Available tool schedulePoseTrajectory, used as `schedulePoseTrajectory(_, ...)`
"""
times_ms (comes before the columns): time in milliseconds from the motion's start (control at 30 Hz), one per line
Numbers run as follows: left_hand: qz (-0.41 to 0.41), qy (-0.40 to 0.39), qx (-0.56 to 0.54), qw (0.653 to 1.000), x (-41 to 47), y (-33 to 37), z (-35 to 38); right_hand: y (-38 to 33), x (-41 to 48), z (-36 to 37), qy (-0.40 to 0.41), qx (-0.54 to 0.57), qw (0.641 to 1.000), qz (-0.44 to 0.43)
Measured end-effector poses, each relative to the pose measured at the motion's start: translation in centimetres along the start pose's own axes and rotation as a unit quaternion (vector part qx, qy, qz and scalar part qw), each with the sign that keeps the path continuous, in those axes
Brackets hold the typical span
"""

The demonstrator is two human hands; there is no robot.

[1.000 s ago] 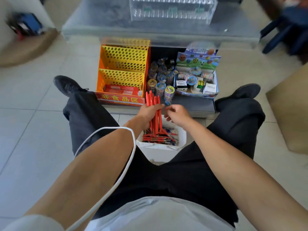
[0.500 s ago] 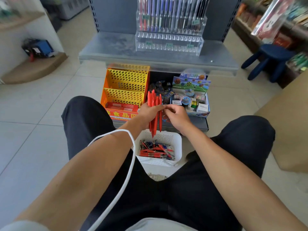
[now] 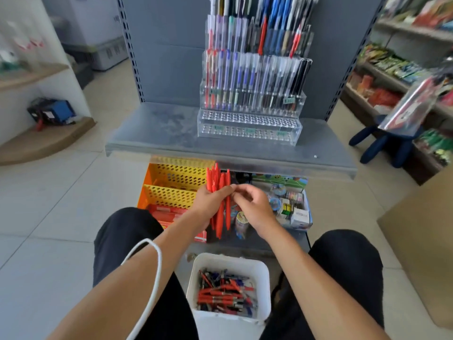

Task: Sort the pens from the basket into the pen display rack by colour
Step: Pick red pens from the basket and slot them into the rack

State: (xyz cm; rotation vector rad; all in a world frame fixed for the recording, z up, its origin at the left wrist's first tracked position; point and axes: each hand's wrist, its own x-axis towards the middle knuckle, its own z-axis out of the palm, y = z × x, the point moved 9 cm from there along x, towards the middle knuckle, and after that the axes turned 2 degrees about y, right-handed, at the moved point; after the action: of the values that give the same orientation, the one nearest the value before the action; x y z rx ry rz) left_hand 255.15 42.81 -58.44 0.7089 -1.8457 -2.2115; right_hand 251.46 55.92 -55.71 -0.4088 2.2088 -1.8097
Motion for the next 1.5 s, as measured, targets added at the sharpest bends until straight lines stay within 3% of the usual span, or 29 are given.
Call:
schedulePoseTrajectory(200,0.073,-0.031,-0.006,0.997,3.0,4.6,0.1,-4.4,4.1,0.0,-0.057,0.015,0.997,-0.05)
schedulePoseTrajectory(333,0.17,-0.012,0.103,0.98,3.3,8.6,-0.3,-6.0,6.1,0.4,-0.072,0.0,0.995,-0.07)
schedulePoseTrajectory(400,0.187,-0.011,0.105,0.977,3.4,9.4,-0.7,-6.6,6.9,0.9,-0.087,-0.009,0.993,-0.075)
schedulePoseTrajectory(667,0.141,-0.038,-0.015,0.989,3.6,11.5,-3.1,-11.4,10.6,1.9,-0.101,0.025,0.988,-0.114)
schedulePoseTrajectory(933,0.11,0.007,-0.186,0.976,6.0,11.9,-6.1,-19.0,15.9,1.9,0.055,0.066,0.967,-0.24)
schedulePoseTrajectory(1100,0.112,0.017,-0.196,0.974,6.6,12.2,-6.5,-20.6,18.5,1.3,0.12,0.004,0.949,-0.291)
schedulePoseTrajectory(1500,0.092,0.05,-0.136,0.985,6.7,12.0,-5.9,-16.3,20.8,3.8,0.104,-0.126,0.961,-0.223)
